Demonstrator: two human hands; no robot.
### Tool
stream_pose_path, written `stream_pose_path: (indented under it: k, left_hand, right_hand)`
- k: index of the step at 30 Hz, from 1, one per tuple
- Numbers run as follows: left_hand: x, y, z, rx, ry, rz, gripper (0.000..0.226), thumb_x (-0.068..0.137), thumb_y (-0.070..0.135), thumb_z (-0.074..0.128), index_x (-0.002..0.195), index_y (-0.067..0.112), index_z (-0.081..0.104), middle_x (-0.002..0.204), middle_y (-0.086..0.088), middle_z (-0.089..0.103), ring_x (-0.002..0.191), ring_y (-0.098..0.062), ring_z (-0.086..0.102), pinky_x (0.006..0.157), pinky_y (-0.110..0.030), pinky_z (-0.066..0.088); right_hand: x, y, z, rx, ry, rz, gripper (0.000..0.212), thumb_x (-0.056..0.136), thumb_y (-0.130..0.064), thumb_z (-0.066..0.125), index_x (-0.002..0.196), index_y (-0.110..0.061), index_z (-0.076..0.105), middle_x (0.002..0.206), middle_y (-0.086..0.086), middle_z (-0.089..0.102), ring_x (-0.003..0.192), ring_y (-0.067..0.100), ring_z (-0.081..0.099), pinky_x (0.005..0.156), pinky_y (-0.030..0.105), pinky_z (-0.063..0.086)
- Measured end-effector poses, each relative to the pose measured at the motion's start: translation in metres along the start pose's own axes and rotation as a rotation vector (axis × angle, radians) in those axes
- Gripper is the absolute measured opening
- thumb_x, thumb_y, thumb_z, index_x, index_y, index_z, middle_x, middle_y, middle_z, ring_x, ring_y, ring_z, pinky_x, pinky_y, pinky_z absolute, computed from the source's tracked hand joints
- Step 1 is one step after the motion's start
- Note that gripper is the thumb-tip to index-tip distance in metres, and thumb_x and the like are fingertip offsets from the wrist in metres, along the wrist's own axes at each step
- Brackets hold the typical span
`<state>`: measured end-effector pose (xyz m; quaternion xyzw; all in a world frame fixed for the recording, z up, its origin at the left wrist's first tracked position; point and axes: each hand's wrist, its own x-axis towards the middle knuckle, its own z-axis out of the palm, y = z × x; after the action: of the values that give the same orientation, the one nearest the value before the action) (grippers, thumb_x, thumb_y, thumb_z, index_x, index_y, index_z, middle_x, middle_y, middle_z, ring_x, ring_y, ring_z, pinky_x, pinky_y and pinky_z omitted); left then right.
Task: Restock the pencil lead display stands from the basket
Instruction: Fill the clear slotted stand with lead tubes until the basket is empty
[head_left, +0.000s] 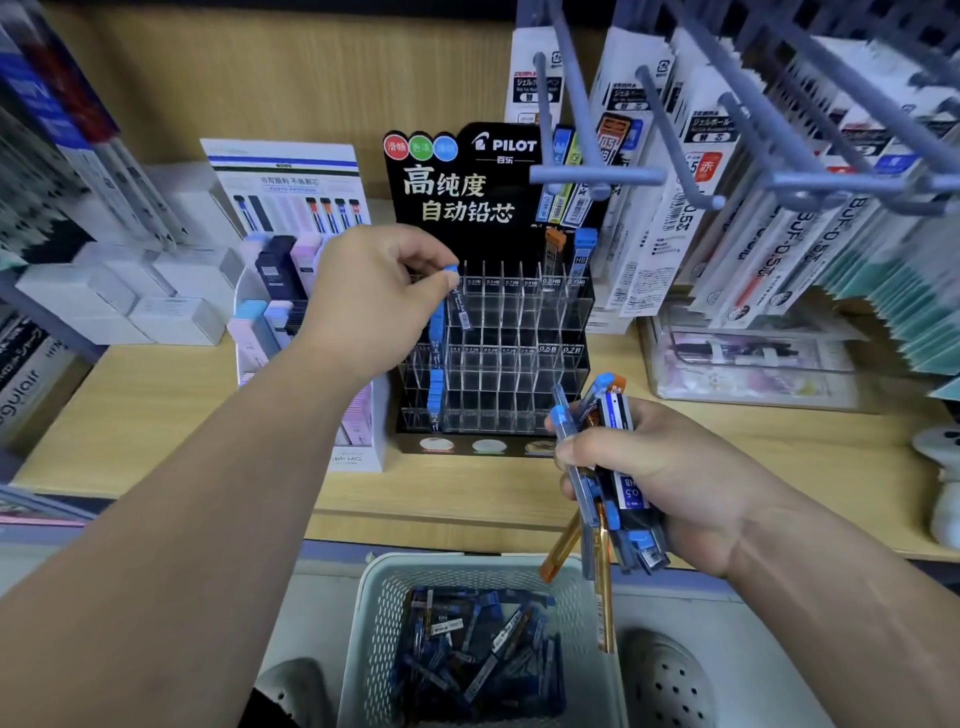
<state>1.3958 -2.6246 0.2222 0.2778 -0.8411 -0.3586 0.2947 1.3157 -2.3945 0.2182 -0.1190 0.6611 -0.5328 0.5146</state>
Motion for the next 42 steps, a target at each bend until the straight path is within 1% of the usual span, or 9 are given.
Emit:
stream_pose_path:
  k: [9,13,19,23,29,32,35,39,42]
  left_hand:
    - [0.005,-0.007,-0.003,0.034,-0.006,0.031,0.011,0.085,0.012,0.077,0.086,0.023,0.077,0.071,0.018,0.066,0.056,0.009,0.055,0.059,-0.004,0.039]
    - [0.006,-0.006,-0.004,0.035,-0.011,0.042,0.01,0.085,0.012,0.077,0.089,0.021,0.078,0.068,0.021,0.063,0.056,0.01,0.055,0.059,-0.004,0.04]
    - [0.006,-0.004,-0.007,0.046,-0.031,0.039,0.01,0.085,0.012,0.078,0.088,0.021,0.078,0.056,0.024,0.057,0.053,0.01,0.054,0.057,-0.003,0.039]
    - [0.005,0.0,-0.008,0.073,-0.055,0.061,0.008,0.086,0.012,0.077,0.09,0.018,0.079,0.061,0.023,0.056,0.055,0.011,0.054,0.056,-0.002,0.037]
    - [0.007,0.003,-0.007,0.079,-0.072,0.076,0.007,0.086,0.012,0.077,0.092,0.014,0.079,0.049,0.026,0.052,0.052,0.012,0.051,0.054,-0.002,0.035]
    - [0.009,0.001,-0.008,0.097,-0.088,0.07,0.006,0.086,0.013,0.076,0.092,0.015,0.078,0.05,0.03,0.053,0.053,0.011,0.051,0.054,-0.002,0.035]
    - [0.007,-0.001,-0.005,0.128,-0.079,0.068,0.006,0.087,0.013,0.076,0.091,0.016,0.079,0.056,0.023,0.054,0.053,0.012,0.051,0.053,-0.001,0.034]
    - [0.007,-0.005,0.0,0.179,-0.038,0.072,0.006,0.084,0.017,0.078,0.086,0.023,0.079,0.075,0.013,0.064,0.065,0.002,0.057,0.064,-0.01,0.043]
    - [0.008,-0.004,0.003,0.244,-0.038,0.067,0.004,0.081,0.018,0.079,0.083,0.022,0.079,0.07,0.015,0.058,0.065,-0.003,0.053,0.068,-0.023,0.044]
  right_hand:
    - [0.002,0.001,0.002,-0.002,0.024,0.015,0.025,0.085,-0.002,0.069,0.109,0.0,0.065,0.075,0.013,0.063,0.069,0.024,0.06,0.055,0.03,0.052]
    - [0.003,0.001,0.004,-0.003,0.02,0.017,0.02,0.085,-0.003,0.069,0.104,-0.006,0.069,0.076,0.013,0.062,0.07,0.025,0.059,0.055,0.03,0.051]
    - [0.005,0.0,0.005,0.013,0.017,0.015,0.02,0.085,-0.001,0.07,0.105,-0.003,0.067,0.076,0.014,0.061,0.072,0.027,0.058,0.053,0.029,0.052]
    - [0.007,0.0,0.004,0.01,0.014,0.017,0.022,0.084,-0.002,0.072,0.105,-0.002,0.066,0.076,0.014,0.061,0.072,0.027,0.058,0.051,0.03,0.052]
    - [0.008,0.002,0.005,-0.006,-0.002,0.008,0.042,0.072,-0.009,0.078,0.111,0.002,0.064,0.077,0.013,0.062,0.07,0.026,0.059,0.051,0.029,0.051]
    - [0.008,0.002,0.006,-0.008,0.001,0.008,0.034,0.08,-0.003,0.075,0.111,0.004,0.063,0.078,0.014,0.061,0.07,0.025,0.059,0.05,0.028,0.051]
    - [0.009,0.002,0.007,-0.002,-0.006,0.015,0.031,0.081,-0.002,0.074,0.11,0.001,0.064,0.077,0.014,0.061,0.067,0.024,0.059,0.049,0.028,0.051]
    - [0.01,0.003,0.008,0.005,-0.014,0.001,0.018,0.083,-0.001,0.071,0.1,-0.006,0.066,0.076,0.014,0.06,0.067,0.024,0.058,0.049,0.028,0.051]
    - [0.011,0.004,0.009,0.013,-0.037,-0.01,0.025,0.071,-0.007,0.079,0.093,-0.011,0.067,0.075,0.013,0.062,0.068,0.025,0.059,0.051,0.03,0.052]
